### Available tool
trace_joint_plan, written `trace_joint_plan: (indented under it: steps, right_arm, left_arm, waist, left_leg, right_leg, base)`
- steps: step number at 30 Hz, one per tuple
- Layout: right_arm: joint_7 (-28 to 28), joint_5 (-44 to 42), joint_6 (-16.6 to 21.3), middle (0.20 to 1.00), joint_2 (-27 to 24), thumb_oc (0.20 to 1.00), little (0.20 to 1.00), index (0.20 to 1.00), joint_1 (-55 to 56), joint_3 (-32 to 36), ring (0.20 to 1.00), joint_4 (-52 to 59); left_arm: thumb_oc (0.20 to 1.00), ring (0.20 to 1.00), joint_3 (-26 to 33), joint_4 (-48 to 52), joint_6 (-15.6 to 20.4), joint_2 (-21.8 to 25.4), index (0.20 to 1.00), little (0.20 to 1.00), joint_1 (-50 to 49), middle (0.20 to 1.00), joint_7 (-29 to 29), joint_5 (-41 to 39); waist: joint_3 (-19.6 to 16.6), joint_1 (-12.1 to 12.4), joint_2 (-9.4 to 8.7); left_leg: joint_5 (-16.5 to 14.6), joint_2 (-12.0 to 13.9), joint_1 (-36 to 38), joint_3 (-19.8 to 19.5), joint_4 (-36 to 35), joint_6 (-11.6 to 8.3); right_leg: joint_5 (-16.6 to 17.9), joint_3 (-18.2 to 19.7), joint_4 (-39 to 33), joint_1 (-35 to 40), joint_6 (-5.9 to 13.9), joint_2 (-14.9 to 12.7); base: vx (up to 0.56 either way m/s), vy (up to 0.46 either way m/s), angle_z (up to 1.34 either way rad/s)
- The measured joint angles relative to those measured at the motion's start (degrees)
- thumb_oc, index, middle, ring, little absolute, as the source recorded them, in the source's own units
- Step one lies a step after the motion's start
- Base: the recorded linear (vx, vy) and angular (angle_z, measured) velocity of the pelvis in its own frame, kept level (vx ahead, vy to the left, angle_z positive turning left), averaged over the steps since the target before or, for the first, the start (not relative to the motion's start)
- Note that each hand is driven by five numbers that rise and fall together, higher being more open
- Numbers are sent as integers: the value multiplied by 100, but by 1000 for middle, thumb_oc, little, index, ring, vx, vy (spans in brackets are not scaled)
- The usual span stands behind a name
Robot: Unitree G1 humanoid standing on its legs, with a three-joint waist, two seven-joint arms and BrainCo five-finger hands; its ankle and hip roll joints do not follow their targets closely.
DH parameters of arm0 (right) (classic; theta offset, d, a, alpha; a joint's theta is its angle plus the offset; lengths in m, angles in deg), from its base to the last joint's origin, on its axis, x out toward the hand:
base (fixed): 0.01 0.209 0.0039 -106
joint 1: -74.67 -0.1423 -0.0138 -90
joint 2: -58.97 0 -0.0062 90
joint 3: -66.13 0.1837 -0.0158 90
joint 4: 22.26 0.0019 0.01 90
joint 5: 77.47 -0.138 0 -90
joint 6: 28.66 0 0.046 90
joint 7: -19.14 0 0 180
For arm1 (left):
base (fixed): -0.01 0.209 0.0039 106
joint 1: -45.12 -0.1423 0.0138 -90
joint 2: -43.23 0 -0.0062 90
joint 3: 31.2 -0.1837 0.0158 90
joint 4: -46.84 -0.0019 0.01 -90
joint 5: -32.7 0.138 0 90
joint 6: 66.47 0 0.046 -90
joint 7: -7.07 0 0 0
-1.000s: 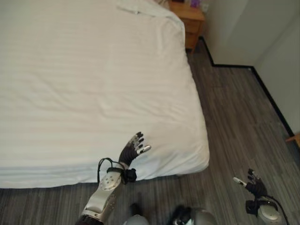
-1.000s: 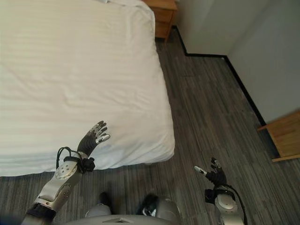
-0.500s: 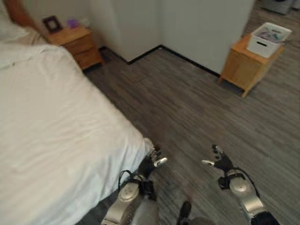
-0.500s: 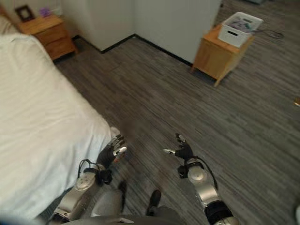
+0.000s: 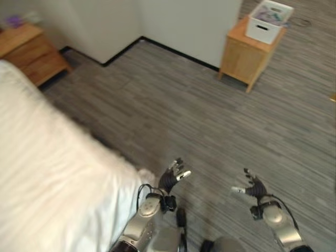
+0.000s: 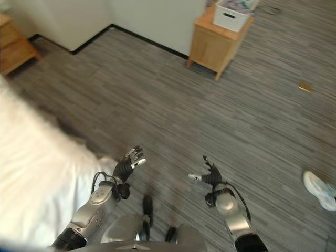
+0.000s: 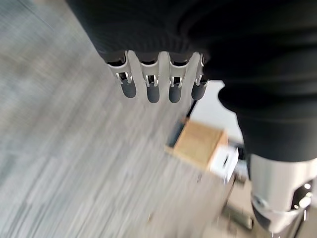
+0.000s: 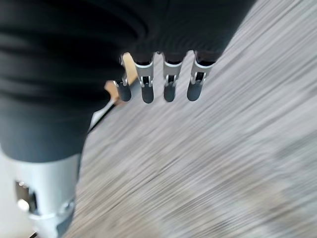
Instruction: Making the bed.
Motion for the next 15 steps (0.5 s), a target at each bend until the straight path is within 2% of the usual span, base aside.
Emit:
trace_joint_plan:
  steps: [1,2,3,4,5,6,7,8,9,10,11,12,13,14,15]
  right_arm:
    - [1,5,-46,1000,-12,1000,1000,1000,40,38,1000,-5]
    - [14,2,-27,1000,-28,1000,1000,1000,122,44,1000,21]
    - [12,2,-12,1000,-14,1000,1000,1000,104,160,1000,59]
    - [10,-3,24,1000,-63,1000,1000,1000,137,144,1000,159]
    - [-4,-23,66,1000,-85,1000,1000,1000,161,156,1000,187]
    - [-9,-71,59,1000,-29,1000,1000,1000,247,167,1000,165]
    - [-22,-69,118,1000,-43,1000,1000,1000,339,151,1000,155]
    - [-18,-70,108,1000,-39,1000,1000,1000,452,184,1000,243]
    - [-10,-69,77,1000,-4,1000,1000,1000,535,174,1000,205]
    - [-15,-69,9,1000,9,1000,1000,1000,624,143,1000,105]
    - [-3,-67,-12,1000,12,1000,1000,1000,691,135,1000,3]
    - [0,-62,-35,1000,-50,1000,1000,1000,629,136,1000,-95]
    - [26,-62,-69,1000,-118,1000,1000,1000,391,176,1000,-243]
    - [28,-64,-60,1000,-105,1000,1000,1000,199,253,1000,-244]
    - [40,-67,-52,1000,-49,1000,1000,1000,-14,347,1000,-257]
  left_arm:
    - [1000,1000,-61,-19,-11,7,1000,1000,130,1000,37,9]
    - [1000,1000,-90,1,1,-13,1000,1000,232,1000,52,17]
    - [1000,1000,-74,3,11,-53,1000,1000,315,1000,62,21]
    - [1000,1000,-8,-64,17,-124,1000,1000,532,1000,89,26]
    - [1000,1000,48,-58,39,-188,1000,1000,565,1000,91,28]
    - [1000,1000,194,-101,52,-219,1000,1000,586,1000,105,30]
    - [1000,1000,410,-138,54,-333,1000,1000,511,1000,95,43]
    - [1000,1000,468,-183,70,-406,1000,1000,478,1000,113,54]
    - [1000,1000,461,-265,70,-396,1000,1000,509,1000,113,91]
    - [1000,1000,402,-388,54,-324,1000,1000,526,1000,105,161]
    - [1000,1000,316,-520,35,-317,1000,1000,485,1000,99,252]
    - [1000,1000,343,-535,31,-375,1000,1000,382,1000,98,266]
    - [1000,1000,357,-452,56,-424,1000,1000,92,1000,104,266]
    - [1000,1000,372,-431,61,-447,1000,1000,-63,1000,110,264]
    - [1000,1000,468,-330,50,-493,1000,1000,-168,1000,106,259]
  waist:
    - [6,-56,23]
    - [38,-56,185]
    - [77,-60,242]
    - [266,-156,466]
    - [325,-226,638]
    - [395,-381,688]
    - [391,-501,666]
    - [385,-562,700]
    - [392,-649,587]
    - [372,-695,288]
    - [281,-743,23]
    - [240,-689,-9]
    - [92,-597,141]
    - [9,-470,262]
    - [25,-326,256]
  left_leg:
    - [46,-11,125,-16,15,71]
    - [-63,65,244,-184,57,120]
    - [-64,101,345,-271,85,108]
    - [-76,176,519,-504,238,90]
    - [-214,303,583,-787,318,-125]
    - [-281,292,685,-933,465,-252]
    - [-476,290,701,-1040,662,-533]
    - [-605,328,744,-1329,709,-710]
    - [-607,242,850,-1385,702,-711]
    - [-634,61,1111,-1365,679,-752]
    - [-809,-65,1331,-1456,773,-995]
    - [-934,-20,1579,-1439,775,-1102]
    - [-957,248,1743,-1362,886,-1121]
    - [-944,421,1630,-1311,1196,-1125]
    - [-926,498,1261,-1227,1992,-1162]
  right_leg:
    - [-125,-51,-136,-83,-211,-156]
    - [-271,-71,-458,-263,-342,-214]
    - [-314,-195,-830,-228,-453,-178]
    - [-310,-224,-1588,-422,-578,-92]
    - [-384,-145,-2097,-510,-609,185]
    - [-43,-39,-3333,-467,-768,499]
    - [15,269,-3851,-517,-789,665]
    - [102,569,-4566,-460,-669,913]
    - [390,749,-5312,-276,-707,952]
    - [668,981,-6120,61,-688,828]
    - [590,1105,-6079,411,-639,616]
    - [1140,981,-5967,581,-1127,628]
    - [1461,770,-5570,665,-1425,803]
    - [1409,647,-5578,821,-1558,933]
    - [1295,533,-5533,931,-1641,944]
  base:
    - [219,-20,16]
    - [132,-43,-9]
    - [394,-156,5]
    - [394,-156,24]
    - [763,-352,54]
    - [508,-237,58]
    - [658,-309,83]
    - [313,-149,90]
    - [488,-224,126]
    - [460,-209,156]
    - [427,-168,161]
    - [456,-193,144]
    - [326,-137,102]
    - [281,-195,81]
    - [148,-169,60]
